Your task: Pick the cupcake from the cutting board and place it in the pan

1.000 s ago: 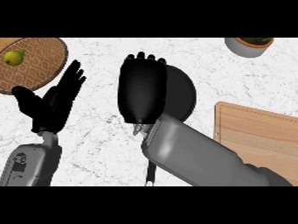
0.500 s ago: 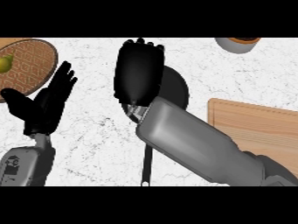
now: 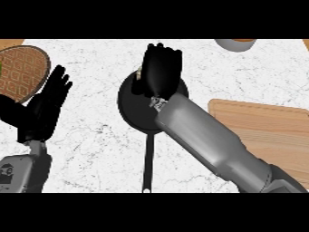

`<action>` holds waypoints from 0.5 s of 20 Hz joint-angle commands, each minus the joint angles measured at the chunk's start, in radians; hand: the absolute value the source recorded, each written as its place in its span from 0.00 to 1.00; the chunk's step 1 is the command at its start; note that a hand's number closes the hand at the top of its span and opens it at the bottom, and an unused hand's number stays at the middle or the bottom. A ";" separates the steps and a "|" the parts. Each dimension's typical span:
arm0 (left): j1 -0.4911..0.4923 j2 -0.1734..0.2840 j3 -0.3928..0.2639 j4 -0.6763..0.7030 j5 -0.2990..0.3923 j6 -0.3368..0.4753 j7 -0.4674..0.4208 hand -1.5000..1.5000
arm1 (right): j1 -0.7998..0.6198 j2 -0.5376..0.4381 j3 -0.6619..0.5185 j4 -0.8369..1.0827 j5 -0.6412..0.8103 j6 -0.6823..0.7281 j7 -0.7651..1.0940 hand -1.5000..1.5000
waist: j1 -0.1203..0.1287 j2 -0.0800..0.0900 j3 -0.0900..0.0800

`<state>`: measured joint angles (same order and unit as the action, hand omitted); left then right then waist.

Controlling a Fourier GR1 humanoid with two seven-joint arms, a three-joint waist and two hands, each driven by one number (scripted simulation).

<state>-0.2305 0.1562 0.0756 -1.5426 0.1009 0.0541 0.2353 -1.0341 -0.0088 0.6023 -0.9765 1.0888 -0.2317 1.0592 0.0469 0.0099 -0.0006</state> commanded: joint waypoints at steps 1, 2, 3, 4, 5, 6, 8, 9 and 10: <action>0.024 0.004 0.008 -0.004 0.012 -0.015 -0.012 0.50 | 0.056 0.008 0.031 0.085 -0.048 -0.227 0.012 1.00 | 0.000 0.000 0.000; -0.019 0.003 0.013 0.004 0.008 0.001 0.009 0.50 | 0.053 0.008 0.016 0.142 -0.068 -0.253 -0.041 1.00 | -0.003 0.002 0.000; 0.036 -0.014 -0.015 -0.022 -0.008 0.003 0.006 0.50 | 0.048 0.008 -0.017 0.192 -0.082 -0.276 -0.077 1.00 | 0.002 0.002 0.001; 0.029 -0.022 -0.028 -0.059 -0.022 0.021 0.012 0.50 | 0.071 0.008 -0.013 0.241 -0.091 -0.318 -0.125 1.00 | 0.007 0.004 0.001; 0.007 0.010 0.010 -0.011 0.010 -0.016 0.006 0.50 | 0.018 0.008 -0.006 0.277 -0.130 -0.319 -0.131 1.00 | 0.005 0.004 0.000; 0.054 0.003 -0.008 -0.038 0.005 -0.026 -0.008 0.50 | 0.065 0.009 0.011 0.293 -0.113 -0.373 -0.134 1.00 | 0.005 0.002 0.001; 0.055 -0.004 -0.016 -0.053 -0.014 -0.007 -0.010 0.50 | 0.021 0.009 0.012 0.383 -0.166 -0.342 -0.133 1.00 | 0.020 0.006 0.001; -0.017 -0.016 -0.016 -0.004 -0.010 0.000 -0.002 0.50 | 0.016 0.009 0.018 0.398 -0.196 -0.318 -0.111 1.00 | 0.021 0.010 0.000; 0.009 -0.028 -0.035 -0.028 -0.019 0.009 0.017 0.50 | 0.013 0.009 -0.045 0.398 -0.236 -0.348 -0.119 1.00 | 0.027 0.011 0.001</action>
<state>-0.2145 0.1465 0.0608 -1.5681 0.0935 0.0508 0.2384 -1.0068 -0.0033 0.5985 -0.6659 0.9388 -0.5090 0.9256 0.0611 0.0162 0.0001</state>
